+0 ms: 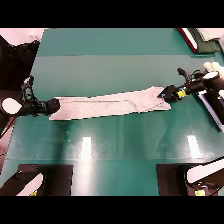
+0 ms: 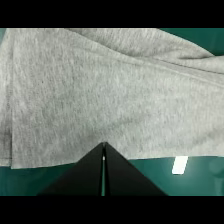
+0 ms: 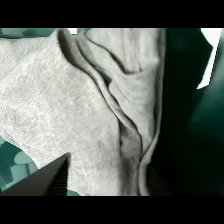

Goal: Fold the shirts.

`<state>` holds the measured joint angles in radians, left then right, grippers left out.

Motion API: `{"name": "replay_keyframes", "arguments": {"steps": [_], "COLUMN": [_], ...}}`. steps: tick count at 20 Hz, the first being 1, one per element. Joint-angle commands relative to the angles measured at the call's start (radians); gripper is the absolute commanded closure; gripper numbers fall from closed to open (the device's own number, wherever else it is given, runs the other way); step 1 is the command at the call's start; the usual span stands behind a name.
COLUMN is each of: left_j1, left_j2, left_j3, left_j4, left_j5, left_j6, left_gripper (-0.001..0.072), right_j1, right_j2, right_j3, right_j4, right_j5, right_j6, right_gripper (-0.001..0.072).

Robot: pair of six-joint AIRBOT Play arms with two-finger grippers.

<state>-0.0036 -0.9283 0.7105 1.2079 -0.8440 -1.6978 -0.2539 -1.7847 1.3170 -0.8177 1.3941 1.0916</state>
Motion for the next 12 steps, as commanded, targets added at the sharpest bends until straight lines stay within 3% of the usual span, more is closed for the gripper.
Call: {"name": "replay_keyframes", "arguments": {"steps": [1,5,8,12], "left_j1": [-0.058,-0.223,-0.342,-0.479], "left_j2": [0.0,-0.04,-0.133,-0.378], "left_j3": [0.0,0.011,0.066,0.285], "left_j4": [-0.049,-0.066,-0.092,-0.092], "left_j5": [0.018,0.096,0.146,0.148], "left_j6": [0.031,0.019,0.018,0.022], "left_gripper": [0.0683,0.0684,0.0684,0.0684], "right_j1": [0.062,0.082,0.064,0.072], "right_j2": [-0.023,-0.016,0.044,0.229], "right_j3": [-0.002,-0.002,-0.002,-0.002], "right_j4": [-0.01,0.051,0.127,0.154], "right_j5": [-0.028,-0.038,-0.035,-0.022], "right_j6": [-0.019,-0.1,-0.147,-0.125], "right_gripper": [0.0241,0.0695,0.0697,0.0698]}}
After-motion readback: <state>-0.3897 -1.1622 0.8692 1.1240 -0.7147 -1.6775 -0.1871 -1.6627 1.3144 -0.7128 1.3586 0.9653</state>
